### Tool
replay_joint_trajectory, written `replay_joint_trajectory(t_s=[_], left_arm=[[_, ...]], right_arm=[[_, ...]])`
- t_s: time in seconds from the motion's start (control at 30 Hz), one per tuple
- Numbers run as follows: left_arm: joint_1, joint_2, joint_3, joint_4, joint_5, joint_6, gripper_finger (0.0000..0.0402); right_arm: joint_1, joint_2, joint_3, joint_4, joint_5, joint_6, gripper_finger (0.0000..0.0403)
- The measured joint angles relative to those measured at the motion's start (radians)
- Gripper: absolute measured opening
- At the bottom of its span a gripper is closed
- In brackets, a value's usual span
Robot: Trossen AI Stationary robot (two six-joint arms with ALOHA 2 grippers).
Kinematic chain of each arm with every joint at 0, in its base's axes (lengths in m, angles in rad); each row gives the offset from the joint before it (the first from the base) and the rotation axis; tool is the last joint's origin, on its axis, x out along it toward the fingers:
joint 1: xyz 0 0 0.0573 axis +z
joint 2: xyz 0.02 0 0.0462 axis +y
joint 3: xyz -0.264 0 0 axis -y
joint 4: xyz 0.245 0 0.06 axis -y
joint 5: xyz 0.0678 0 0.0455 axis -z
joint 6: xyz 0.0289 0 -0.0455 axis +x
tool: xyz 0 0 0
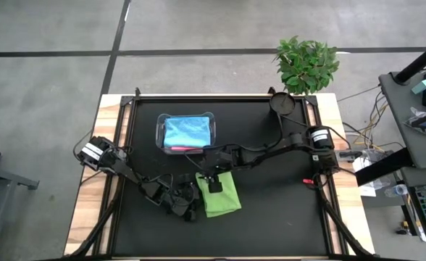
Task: Fold microfiber towels
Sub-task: Fold the green microfiber cloth
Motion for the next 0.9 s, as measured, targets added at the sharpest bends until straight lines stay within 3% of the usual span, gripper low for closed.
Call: replay_joint_trajectory(t_s=[0.23,0.5,0.7,0.9], left_arm=[[0.002,-0.037,-0.004,-0.033,0.023,-0.002,0.015],[0.002,-0.142,-0.005,-0.218,0.051,-0.031,0.015],[0.001,-0.235,0.009,-0.183,0.098,-0.01,0.015],[0.015,-0.195,0.054,-0.032,0.072,0.078,0.0138]], right_arm=[[0.017,-0.101,-0.053,-0.031,-0.001,0.004,0.0171],[0.103,-0.255,-0.259,0.03,-0.003,0.096,0.0171],[0.156,-0.303,-0.458,0.303,-0.001,0.199,0.0171],[0.178,-0.271,-0.568,0.481,0.01,0.266,0.017]])
